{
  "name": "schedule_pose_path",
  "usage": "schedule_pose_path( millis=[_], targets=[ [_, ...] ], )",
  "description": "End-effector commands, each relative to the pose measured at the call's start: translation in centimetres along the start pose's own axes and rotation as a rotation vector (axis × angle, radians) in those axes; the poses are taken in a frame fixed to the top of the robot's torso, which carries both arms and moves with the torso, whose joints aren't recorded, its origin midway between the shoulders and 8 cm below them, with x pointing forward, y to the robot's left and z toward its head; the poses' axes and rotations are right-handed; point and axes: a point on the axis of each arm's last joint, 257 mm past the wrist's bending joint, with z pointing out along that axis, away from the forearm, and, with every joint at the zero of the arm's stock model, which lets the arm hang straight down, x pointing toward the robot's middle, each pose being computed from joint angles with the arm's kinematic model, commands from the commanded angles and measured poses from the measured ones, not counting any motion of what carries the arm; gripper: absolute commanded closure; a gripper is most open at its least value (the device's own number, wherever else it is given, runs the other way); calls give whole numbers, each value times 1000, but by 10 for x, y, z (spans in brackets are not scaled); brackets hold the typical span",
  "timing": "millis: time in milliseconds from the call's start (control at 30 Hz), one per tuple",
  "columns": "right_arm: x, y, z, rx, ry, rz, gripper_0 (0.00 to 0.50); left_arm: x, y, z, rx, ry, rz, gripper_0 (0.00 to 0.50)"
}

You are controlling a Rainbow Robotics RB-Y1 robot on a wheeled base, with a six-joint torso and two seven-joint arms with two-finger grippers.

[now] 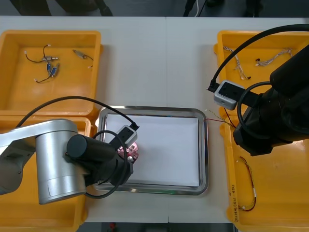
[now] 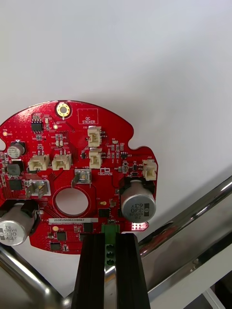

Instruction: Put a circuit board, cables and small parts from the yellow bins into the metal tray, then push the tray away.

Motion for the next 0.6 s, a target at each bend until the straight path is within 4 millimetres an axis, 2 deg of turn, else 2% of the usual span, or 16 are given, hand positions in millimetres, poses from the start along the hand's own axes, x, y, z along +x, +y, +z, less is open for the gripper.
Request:
schedule_pose_path(
  millis=[33, 600],
  targets=[
    [-5, -3, -9, 31, -13, 10, 500, -4, 10, -3, -33, -24, -50, 500],
    [-5, -4, -10, 35, -14, 10, 500, 25, 14, 8, -49, -1, -34, 500]
  ],
)
